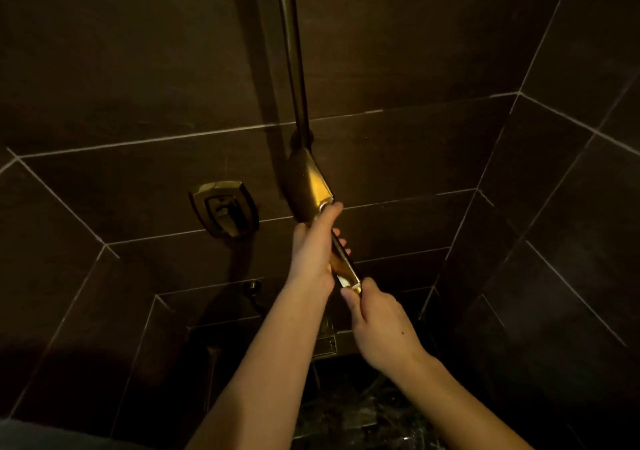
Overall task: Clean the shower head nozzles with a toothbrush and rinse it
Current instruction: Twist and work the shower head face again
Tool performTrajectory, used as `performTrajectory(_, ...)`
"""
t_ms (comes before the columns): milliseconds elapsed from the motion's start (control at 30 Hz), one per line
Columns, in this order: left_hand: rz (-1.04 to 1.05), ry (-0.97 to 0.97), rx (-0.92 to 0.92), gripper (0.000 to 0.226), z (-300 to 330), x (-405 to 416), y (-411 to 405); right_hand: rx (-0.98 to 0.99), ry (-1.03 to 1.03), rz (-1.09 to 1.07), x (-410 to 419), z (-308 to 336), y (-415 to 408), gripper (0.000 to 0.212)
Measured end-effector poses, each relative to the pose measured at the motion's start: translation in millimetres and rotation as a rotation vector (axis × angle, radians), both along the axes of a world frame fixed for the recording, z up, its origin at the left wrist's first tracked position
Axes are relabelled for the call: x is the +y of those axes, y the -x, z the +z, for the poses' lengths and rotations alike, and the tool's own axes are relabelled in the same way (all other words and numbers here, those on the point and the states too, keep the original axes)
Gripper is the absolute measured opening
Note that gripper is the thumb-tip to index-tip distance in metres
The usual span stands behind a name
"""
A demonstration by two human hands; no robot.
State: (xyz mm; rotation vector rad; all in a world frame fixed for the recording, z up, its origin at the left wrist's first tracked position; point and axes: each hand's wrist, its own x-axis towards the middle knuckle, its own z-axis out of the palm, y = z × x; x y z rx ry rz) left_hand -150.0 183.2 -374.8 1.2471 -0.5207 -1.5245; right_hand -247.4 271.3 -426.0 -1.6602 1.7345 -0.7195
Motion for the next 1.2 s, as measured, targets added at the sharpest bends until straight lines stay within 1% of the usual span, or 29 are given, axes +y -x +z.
performTrajectory(67,0.04,0.0,-0.037,0.042,-2.8,2.4,5.4,0.063,0.029,0.042,4.0,-1.5,-4.4,0.029)
performTrajectory(100,0.046,-0.009,-0.025,0.035,-2.6,2.1,6.4,0.028,0.017,0.064,5.3,-2.0,-5.8,0.029)
performTrajectory(133,0.026,-0.015,0.013,0.024,-3.6,0.7,4.8,-0.073,-0.029,0.078,5.9,-1.4,-5.8,0.03)
performTrajectory(167,-0.027,-0.01,0.082,0.015,-4.8,-1.4,1.2,-0.234,-0.102,0.087,5.4,-0.1,-4.0,0.031)
performTrajectory(200,-0.104,0.015,0.172,0.02,-5.4,-2.9,-3.3,-0.427,-0.187,0.091,4.0,1.0,-1.1,0.032)
performTrajectory(233,-0.187,0.06,0.284,0.031,-7.5,-5.0,-8.5,-0.622,-0.265,0.095,2.7,3.4,1.9,0.033)
performTrajectory(267,-0.257,0.113,0.408,0.037,-9.9,-7.5,-13.4,-0.773,-0.32,0.1,1.6,5.7,4.0,0.032)
performTrajectory(300,-0.313,0.159,0.527,0.038,-10.5,-8.4,-17.0,-0.852,-0.341,0.105,0.5,7.2,4.9,0.032)
performTrajectory(333,-0.328,0.182,0.583,0.036,-8.7,-7.4,-18.2,-0.854,-0.33,0.102,0.0,8.3,4.5,0.033)
performTrajectory(367,-0.308,0.167,0.555,0.033,-5.7,-6.7,-16.7,-0.771,-0.276,0.088,-1.0,8.4,3.6,0.034)
performTrajectory(400,-0.27,0.124,0.45,0.033,-1.4,-5.8,-14.4,-0.629,-0.194,0.066,-1.6,7.7,3.0,0.035)
performTrajectory(467,-0.145,0.063,0.17,0.042,6.4,-1.2,-9.5,-0.32,-0.033,0.017,-1.2,3.7,4.0,0.031)
performTrajectory(500,-0.082,0.06,0.103,0.045,8.2,0.2,-8.2,-0.214,0.013,-0.004,-0.9,2.1,5.1,0.029)
performTrajectory(567,-0.048,0.078,0.027,0.044,6.9,3.8,-1.5,-0.081,0.041,-0.023,0.9,-0.6,4.3,0.027)
performTrajectory(633,-0.023,0.059,-0.06,0.041,2.1,6.6,6.9,-0.014,0.031,0.001,2.8,-3.1,-0.5,0.028)
performTrajectory(667,-0.004,0.047,-0.087,0.035,1.1,5.9,8.0,-0.016,0.021,0.03,4.0,-2.9,-2.9,0.029)
performTrajectory(700,0.004,0.023,-0.078,0.026,0.1,3.9,6.7,-0.077,-0.011,0.063,4.7,-1.9,-4.7,0.029)
performTrajectory(733,-0.025,0.001,-0.014,0.018,-2.4,1.0,2.4,-0.205,-0.073,0.093,5.0,-0.2,-4.8,0.029)
performTrajectory(767,-0.095,-0.007,0.094,0.018,-5.1,-1.8,-3.7,-0.381,-0.165,0.119,4.7,2.1,-3.8,0.03)
performTrajectory(833,-0.251,0.055,0.376,0.031,-12.9,-5.8,-16.7,-0.738,-0.345,0.156,3.9,7.9,-0.9,0.031)
performTrajectory(867,-0.295,0.095,0.479,0.033,-16.3,-6.5,-21.6,-0.833,-0.386,0.159,3.4,9.1,-0.5,0.031)
performTrajectory(900,-0.309,0.122,0.534,0.032,-17.6,-5.1,-23.4,-0.851,-0.388,0.147,3.2,9.9,-1.1,0.031)
performTrajectory(933,-0.298,0.116,0.532,0.029,-17.2,-4.0,-22.5,-0.773,-0.341,0.125,1.9,9.5,-1.8,0.033)
performTrajectory(967,-0.282,0.086,0.472,0.026,-16.1,-3.7,-21.0,-0.611,-0.257,0.099,0.7,7.4,-1.7,0.033)
performTrajectory(1033,-0.195,0.026,0.231,0.028,-12.0,-0.6,-18.6,-0.257,-0.082,0.062,0.7,3.0,-0.8,0.029)
performTrajectory(1067,-0.139,0.005,0.146,0.035,-11.9,1.0,-18.9,-0.161,-0.032,0.044,1.4,1.3,-0.1,0.026)
performTrajectory(1100,-0.093,-0.012,0.114,0.042,-12.3,2.3,-18.8,-0.089,-0.006,0.03,2.3,-0.2,0.0,0.024)
performTrajectory(1133,-0.058,-0.007,0.092,0.044,-14.3,3.7,-16.9,-0.019,0.012,0.023,4.2,-1.0,-0.9,0.023)
performTrajectory(1200,-0.007,-0.016,0.078,0.04,-17.4,5.1,-10.4,0.095,0.047,0.05,7.9,-6.0,-5.5,0.024)
